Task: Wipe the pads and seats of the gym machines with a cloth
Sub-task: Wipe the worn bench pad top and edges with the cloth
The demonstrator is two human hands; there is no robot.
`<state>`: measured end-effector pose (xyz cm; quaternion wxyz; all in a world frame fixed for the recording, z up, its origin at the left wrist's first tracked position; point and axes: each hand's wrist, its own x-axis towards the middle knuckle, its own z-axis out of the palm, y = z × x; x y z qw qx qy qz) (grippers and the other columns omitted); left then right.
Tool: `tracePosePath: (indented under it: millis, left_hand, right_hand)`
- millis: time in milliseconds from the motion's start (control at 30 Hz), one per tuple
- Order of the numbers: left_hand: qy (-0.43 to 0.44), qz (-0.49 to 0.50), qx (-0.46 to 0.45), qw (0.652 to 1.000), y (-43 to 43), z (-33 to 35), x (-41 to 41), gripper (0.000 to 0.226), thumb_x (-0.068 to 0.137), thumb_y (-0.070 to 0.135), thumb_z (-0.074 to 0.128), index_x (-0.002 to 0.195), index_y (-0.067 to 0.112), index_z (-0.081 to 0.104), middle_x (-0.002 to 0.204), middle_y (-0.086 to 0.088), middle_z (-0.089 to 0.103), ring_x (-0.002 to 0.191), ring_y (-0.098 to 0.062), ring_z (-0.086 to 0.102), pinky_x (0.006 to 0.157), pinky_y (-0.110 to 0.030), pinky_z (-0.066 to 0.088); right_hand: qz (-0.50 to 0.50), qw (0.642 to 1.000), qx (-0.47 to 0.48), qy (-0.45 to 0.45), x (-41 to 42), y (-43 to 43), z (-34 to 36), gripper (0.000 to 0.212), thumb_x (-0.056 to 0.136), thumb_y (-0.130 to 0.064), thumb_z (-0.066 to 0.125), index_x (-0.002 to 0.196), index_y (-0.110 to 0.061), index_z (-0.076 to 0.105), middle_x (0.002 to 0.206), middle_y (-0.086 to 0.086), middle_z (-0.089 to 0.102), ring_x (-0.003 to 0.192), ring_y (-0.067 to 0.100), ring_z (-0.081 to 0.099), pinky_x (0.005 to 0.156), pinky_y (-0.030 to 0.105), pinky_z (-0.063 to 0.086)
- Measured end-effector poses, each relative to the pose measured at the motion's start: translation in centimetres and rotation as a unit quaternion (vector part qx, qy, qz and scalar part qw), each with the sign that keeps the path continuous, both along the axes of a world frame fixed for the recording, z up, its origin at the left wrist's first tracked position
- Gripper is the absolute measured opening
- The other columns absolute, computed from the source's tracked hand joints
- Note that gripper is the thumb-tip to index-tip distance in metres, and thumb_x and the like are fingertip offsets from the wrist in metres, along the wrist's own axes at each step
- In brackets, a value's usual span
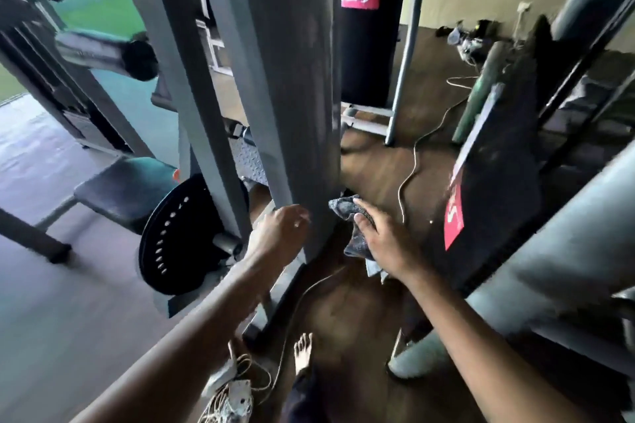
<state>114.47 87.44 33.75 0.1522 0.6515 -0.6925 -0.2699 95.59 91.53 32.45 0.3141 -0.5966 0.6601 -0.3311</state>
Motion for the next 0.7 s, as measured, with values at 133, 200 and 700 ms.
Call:
tracePosePath:
  millis: [133,200,700]
  left_hand:
    - [0.000,-0.073,0.006,0.997,-11.5,-0.1,-3.2,0.022,0.094,0.030,0.054,0.108,0.035,0.070,0.108,-0.002,0.074,0.098,-0.032,0.069,0.081,-0.039,0.057]
    - [0.004,-0.105,0.013,0.994,-16.2,0.4,-5.3,0.021,0.094,0.033,0.053,0.106,0.033,0.070,0.108,-0.005,0.073,0.096,-0.034,0.069,0.081,-0.043,0.058]
    - [0.020,-0.274,0.051,0.960,-44.5,-2.2,-26.3,0.024,0.091,0.035,0.059,0.112,0.030,0.070,0.119,-0.002,0.070,0.112,-0.025,0.063,0.096,-0.036,0.050]
  right_hand:
    - [-0.079,0.997,0.019,-0.012,-2.1,-8.6,0.0,0.040,0.103,-0.017,0.047,0.142,-0.008,0.049,0.145,0.008,0.051,0.133,0.020,0.048,0.088,0.000,0.024]
    - [-0.111,0.994,0.022,-0.006,-3.4,-12.0,0.4,0.041,0.103,-0.019,0.047,0.143,-0.010,0.048,0.145,0.007,0.051,0.133,0.019,0.047,0.090,0.002,0.024]
    - [-0.312,0.949,0.026,-0.028,-20.0,-35.3,-1.0,0.038,0.103,-0.016,0.044,0.141,-0.013,0.050,0.139,0.012,0.056,0.128,0.026,0.051,0.088,0.015,0.030]
